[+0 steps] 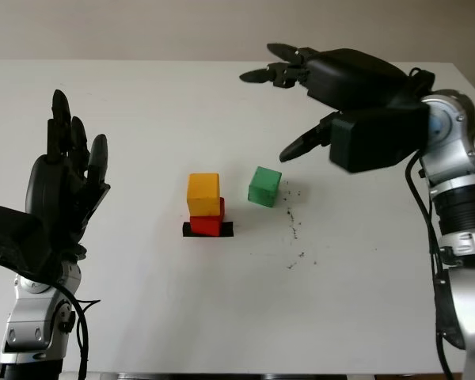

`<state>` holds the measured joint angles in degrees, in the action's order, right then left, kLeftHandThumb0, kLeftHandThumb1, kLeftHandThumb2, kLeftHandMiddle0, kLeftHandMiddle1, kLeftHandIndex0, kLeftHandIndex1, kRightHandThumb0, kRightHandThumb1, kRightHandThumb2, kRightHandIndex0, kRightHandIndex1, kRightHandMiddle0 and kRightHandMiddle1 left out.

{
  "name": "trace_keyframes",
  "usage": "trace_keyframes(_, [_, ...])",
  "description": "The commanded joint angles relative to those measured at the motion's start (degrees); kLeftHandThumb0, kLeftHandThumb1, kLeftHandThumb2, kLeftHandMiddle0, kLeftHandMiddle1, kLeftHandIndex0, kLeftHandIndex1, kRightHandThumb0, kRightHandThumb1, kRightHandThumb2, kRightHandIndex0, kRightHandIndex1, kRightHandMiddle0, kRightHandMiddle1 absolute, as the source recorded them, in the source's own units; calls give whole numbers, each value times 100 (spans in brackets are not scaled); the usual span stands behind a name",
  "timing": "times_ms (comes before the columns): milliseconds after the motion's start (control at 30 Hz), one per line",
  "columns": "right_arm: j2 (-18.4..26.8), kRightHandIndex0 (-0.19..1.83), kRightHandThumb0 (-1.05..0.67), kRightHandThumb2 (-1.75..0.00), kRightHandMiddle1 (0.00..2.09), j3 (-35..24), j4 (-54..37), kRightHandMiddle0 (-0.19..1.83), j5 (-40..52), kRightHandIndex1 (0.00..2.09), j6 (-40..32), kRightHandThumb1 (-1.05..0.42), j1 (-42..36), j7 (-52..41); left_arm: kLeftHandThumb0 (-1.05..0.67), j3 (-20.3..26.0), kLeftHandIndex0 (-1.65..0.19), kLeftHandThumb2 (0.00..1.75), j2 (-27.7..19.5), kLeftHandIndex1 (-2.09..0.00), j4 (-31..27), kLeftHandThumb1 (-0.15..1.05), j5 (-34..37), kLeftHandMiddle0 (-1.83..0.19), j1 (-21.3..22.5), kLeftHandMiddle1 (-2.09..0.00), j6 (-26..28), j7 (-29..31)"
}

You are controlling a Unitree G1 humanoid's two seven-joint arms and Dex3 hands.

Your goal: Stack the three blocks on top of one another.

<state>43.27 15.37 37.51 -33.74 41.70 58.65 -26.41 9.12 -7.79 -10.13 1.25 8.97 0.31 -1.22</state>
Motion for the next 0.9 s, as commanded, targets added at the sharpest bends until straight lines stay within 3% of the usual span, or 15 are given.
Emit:
trace_keyframes(0, [101, 2, -62, -5, 19, 231, 211, 32, -350, 7, 232, -84, 307, 221, -65, 46, 19, 49, -22, 0, -51, 105, 37, 19, -7, -2, -15, 14])
trace_keyframes(267, [-11, 3, -57, -5, 16, 963, 894, 35, -1399, 6, 828, -82, 696, 1129, -66, 28, 19, 48, -30, 0, -48, 105, 28, 19, 55, -3, 20, 28])
trace_keyframes(867, [-128, 0, -52, -6, 13, 1803, 1554, 39, -2203, 5, 1340, -84, 630, 2509, -67, 50, 17, 47, -79, -2, -127, 105, 26, 17, 59, -6, 151, 32])
